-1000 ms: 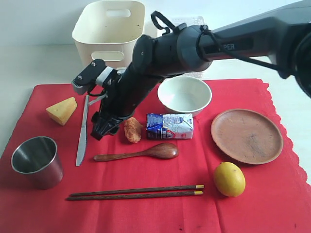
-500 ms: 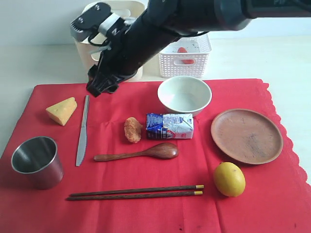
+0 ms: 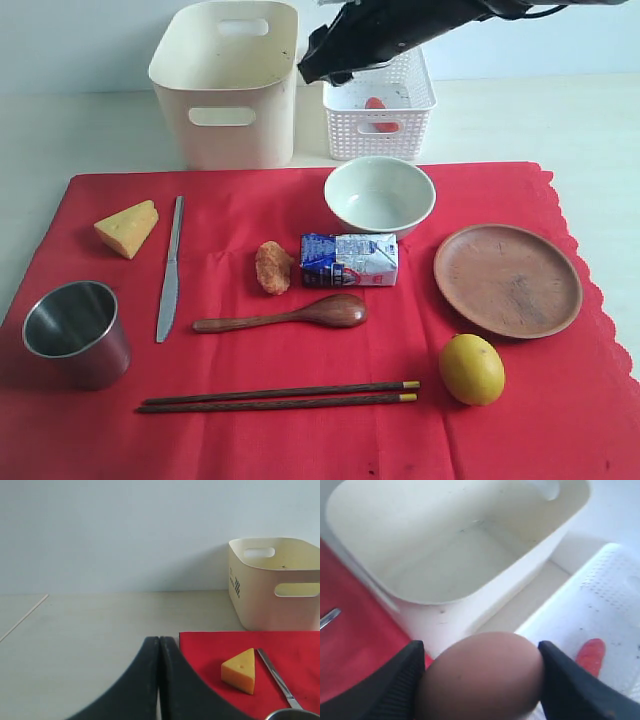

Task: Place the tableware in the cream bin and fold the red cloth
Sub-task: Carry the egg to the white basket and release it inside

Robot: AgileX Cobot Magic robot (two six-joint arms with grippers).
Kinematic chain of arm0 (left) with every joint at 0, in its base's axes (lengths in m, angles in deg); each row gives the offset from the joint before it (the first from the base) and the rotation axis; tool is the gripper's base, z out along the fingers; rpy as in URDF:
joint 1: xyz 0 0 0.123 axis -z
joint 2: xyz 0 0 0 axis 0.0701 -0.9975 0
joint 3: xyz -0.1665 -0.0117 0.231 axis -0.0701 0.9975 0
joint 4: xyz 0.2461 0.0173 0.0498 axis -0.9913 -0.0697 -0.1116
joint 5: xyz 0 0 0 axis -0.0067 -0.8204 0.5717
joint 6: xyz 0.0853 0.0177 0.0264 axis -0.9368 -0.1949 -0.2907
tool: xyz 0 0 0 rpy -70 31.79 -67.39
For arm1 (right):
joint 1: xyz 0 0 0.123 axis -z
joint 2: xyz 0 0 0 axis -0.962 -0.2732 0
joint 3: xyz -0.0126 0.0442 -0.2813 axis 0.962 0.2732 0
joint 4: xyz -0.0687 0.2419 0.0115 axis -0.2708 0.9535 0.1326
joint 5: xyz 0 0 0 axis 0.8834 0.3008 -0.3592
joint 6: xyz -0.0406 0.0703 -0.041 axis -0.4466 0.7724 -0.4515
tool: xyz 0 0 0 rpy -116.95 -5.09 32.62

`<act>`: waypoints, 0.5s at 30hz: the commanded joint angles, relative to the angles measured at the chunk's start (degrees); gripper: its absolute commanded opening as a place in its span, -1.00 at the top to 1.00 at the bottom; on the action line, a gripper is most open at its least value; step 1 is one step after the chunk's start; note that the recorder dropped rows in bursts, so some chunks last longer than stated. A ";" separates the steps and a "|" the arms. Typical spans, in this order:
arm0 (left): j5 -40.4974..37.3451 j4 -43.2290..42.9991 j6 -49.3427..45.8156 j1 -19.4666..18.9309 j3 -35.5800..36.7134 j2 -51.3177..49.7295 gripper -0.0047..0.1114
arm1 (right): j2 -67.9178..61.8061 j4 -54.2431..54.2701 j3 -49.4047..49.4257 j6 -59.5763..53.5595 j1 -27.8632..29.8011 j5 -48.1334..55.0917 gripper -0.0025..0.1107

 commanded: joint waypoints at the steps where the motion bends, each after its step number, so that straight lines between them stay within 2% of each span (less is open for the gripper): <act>1: 0.15 -0.14 0.00 -0.13 0.03 0.32 0.92 | 0.42 0.17 -0.01 1.83 2.16 -6.59 0.70; 15: 0.15 -0.14 0.00 -0.13 0.03 0.32 0.92 | -10.21 1.66 -0.01 4.39 2.38 -29.34 0.70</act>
